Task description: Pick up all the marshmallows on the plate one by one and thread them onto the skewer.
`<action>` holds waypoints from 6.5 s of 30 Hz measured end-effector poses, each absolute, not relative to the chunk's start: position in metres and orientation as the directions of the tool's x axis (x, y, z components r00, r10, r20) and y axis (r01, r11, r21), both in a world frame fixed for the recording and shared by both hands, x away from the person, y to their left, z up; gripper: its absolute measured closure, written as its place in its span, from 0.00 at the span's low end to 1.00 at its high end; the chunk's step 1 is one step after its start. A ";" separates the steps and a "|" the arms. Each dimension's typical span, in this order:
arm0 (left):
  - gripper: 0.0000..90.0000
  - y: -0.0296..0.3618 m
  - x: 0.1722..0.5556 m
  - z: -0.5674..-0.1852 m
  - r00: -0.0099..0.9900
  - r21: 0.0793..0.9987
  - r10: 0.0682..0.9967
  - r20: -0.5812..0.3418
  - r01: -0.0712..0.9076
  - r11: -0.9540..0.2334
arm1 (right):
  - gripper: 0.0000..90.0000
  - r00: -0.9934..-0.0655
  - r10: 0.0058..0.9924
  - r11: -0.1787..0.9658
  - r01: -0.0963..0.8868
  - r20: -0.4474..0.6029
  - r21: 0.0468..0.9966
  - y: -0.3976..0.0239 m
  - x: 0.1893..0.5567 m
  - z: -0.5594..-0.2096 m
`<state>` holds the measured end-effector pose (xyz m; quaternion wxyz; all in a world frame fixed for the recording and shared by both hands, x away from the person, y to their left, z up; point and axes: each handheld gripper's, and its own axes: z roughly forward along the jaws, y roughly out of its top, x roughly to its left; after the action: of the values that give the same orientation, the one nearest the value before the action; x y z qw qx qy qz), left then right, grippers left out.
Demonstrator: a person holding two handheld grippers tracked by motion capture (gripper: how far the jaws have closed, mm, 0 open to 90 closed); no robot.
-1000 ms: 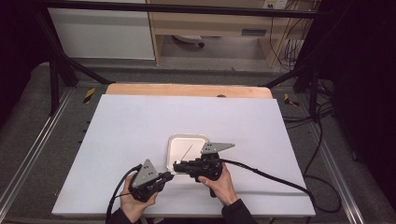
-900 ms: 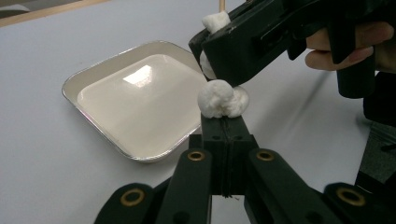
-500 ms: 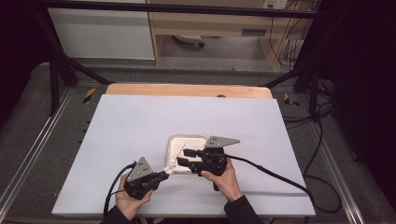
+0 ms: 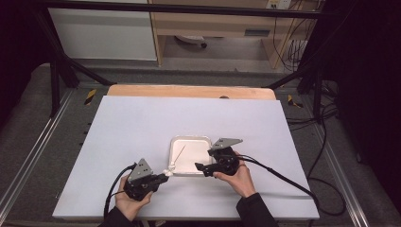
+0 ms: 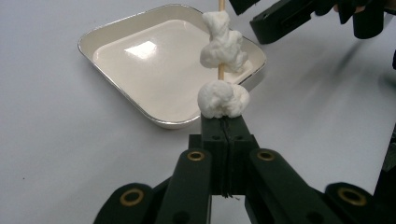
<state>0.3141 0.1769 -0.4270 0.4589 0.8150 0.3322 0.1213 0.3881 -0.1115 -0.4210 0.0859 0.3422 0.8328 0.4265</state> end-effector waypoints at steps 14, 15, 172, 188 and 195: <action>0.99 0.178 0.315 -0.428 0.753 0.824 0.648 -0.114 0.436 -0.362 | 0.59 -0.766 0.632 0.496 0.514 0.115 0.700 -0.104 0.392 -0.445; 0.99 0.177 0.315 -0.428 0.752 0.824 0.649 -0.115 0.437 -0.361 | 0.61 -0.768 0.631 0.502 0.514 0.112 0.696 -0.104 0.392 -0.445; 0.99 0.154 0.305 -0.428 0.821 0.788 0.571 0.010 0.345 -0.510 | 0.92 -0.860 0.379 0.228 0.443 0.340 0.867 -0.110 0.369 -0.381; 0.99 0.152 0.305 -0.428 0.822 0.776 0.569 0.020 0.346 -0.528 | 0.92 -0.866 0.377 0.256 0.438 0.328 0.862 -0.108 0.368 -0.385; 0.99 0.145 0.302 -0.415 0.816 0.791 0.570 0.089 0.290 -0.538 | 0.93 -0.884 0.334 0.376 0.443 0.327 0.814 -0.095 0.365 -0.398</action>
<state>0.3021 0.1453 -0.4148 0.4102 0.8602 0.2501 0.1710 0.3650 -0.0945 -0.3985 -0.0539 0.2345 0.8278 0.5068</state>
